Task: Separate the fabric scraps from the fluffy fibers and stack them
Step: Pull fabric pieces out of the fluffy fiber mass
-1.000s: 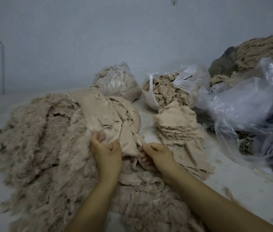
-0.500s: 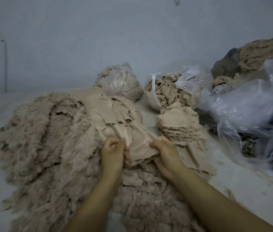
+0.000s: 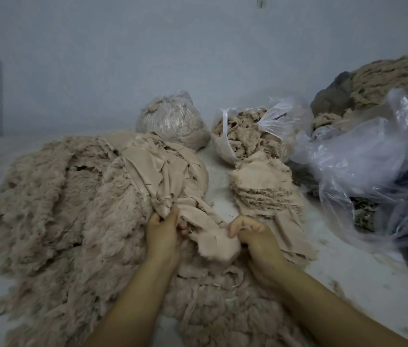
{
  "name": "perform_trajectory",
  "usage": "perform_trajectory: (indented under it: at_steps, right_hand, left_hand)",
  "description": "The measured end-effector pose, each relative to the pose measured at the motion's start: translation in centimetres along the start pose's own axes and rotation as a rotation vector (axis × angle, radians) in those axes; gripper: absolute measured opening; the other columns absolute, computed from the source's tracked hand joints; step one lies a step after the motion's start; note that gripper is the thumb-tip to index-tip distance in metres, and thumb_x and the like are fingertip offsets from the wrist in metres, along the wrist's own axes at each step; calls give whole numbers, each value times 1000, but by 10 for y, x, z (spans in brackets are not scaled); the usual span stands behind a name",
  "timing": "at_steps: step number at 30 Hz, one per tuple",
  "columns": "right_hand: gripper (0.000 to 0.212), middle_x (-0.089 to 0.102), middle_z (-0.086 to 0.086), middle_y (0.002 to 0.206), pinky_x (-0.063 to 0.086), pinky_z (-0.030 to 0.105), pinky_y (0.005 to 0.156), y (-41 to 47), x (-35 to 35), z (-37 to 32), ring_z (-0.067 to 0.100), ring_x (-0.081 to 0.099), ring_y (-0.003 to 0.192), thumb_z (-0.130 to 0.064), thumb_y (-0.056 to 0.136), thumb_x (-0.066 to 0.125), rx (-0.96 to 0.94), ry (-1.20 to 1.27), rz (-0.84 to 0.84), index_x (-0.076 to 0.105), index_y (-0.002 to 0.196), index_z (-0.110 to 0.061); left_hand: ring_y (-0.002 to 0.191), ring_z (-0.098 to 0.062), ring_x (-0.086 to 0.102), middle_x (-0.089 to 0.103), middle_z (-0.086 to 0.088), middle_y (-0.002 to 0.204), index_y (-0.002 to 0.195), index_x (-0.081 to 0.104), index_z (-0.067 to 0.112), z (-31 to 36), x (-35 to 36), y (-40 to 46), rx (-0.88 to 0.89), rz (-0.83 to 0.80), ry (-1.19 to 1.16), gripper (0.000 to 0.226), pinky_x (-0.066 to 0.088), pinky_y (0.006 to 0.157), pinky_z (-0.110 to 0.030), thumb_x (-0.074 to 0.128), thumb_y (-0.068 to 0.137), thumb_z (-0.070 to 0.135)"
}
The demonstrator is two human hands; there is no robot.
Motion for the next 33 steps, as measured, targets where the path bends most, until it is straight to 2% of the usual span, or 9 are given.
perform_trajectory:
  at_steps: [4, 8, 13, 18, 21, 24, 27, 31, 33]
  right_hand:
    - [41, 55, 5, 64, 37, 23, 44, 6, -17, 3, 11, 47, 51, 14, 81, 38, 102, 195, 66, 64, 78, -17]
    - [13, 60, 14, 72, 52, 31, 53, 8, -16, 4, 20, 62, 62, 5, 85, 48, 139, 548, 32, 55, 83, -6]
    - [33, 70, 21, 95, 58, 30, 61, 2, -18, -1, 25, 70, 79, -19, 83, 62, 228, 442, -155, 66, 104, 7]
    - [44, 71, 15, 89, 55, 23, 53, 0, -18, 8, 18, 70, 69, -7, 71, 69, 228, 393, -104, 58, 113, 3]
    - [55, 70, 19, 94, 56, 27, 56, 2, -22, 8, 23, 70, 74, -10, 76, 68, 205, 445, -80, 51, 124, 10]
    - [49, 66, 29, 102, 57, 38, 69, -3, -18, 5, 36, 66, 87, -29, 90, 59, 233, 349, -195, 58, 119, 10]
    - [41, 68, 27, 98, 58, 35, 60, 0, -20, 10, 31, 68, 76, -23, 81, 67, 193, 351, 34, 64, 107, 8]
    - [36, 65, 18, 118, 49, 43, 96, 4, -30, 3, 30, 63, 104, -21, 91, 58, 29, 299, 261, 59, 123, -4]
    - [44, 67, 22, 114, 48, 49, 99, 3, -33, 3, 36, 64, 106, -29, 87, 62, 35, 329, 275, 61, 121, -2]
  left_hand:
    - [75, -20, 71, 71, -13, 85, 102, 59, 5, -4, 14, -12, -79, -301, -29, 33, 57, 63, -27, 59, 86, 34]
    - [75, -8, 65, 70, 2, 81, 92, 62, 14, -19, 20, -32, 25, -619, 493, 31, 50, 64, -19, 74, 76, 37]
    - [74, -9, 65, 71, 4, 77, 89, 67, 15, -19, 20, -28, 232, -525, 508, 11, 51, 65, -17, 66, 85, 5]
    - [75, -9, 66, 71, 2, 81, 95, 64, 15, -17, 18, -27, 248, -416, 364, 8, 52, 65, -19, 60, 90, 21]
    - [75, -14, 62, 67, -5, 81, 95, 62, 7, -21, 19, -29, 310, -502, 623, 33, 50, 68, -27, 58, 90, 40]
    - [55, -12, 54, 57, 0, 62, 87, 57, 1, -25, 22, -32, 341, -552, 682, 24, 43, 54, -29, 54, 95, 23]
    - [45, -4, 43, 50, 10, 49, 75, 58, 8, -22, 24, -30, 329, -481, 596, 23, 36, 44, -17, 52, 96, 16]
    - [35, -3, 27, 34, 11, 39, 70, 55, 9, -17, 17, -20, 197, -252, 388, 28, 22, 35, -16, 52, 95, 21]
    - [34, -5, 29, 37, 6, 40, 76, 59, 8, -16, 12, -16, 159, -230, 376, 31, 24, 36, -17, 51, 93, 32]
Point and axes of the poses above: each hand's wrist, its own y-axis towards the middle knuckle, its own x-axis out of the palm, z = x × y, the point moved 3 cm from there along y, towards the middle knuckle
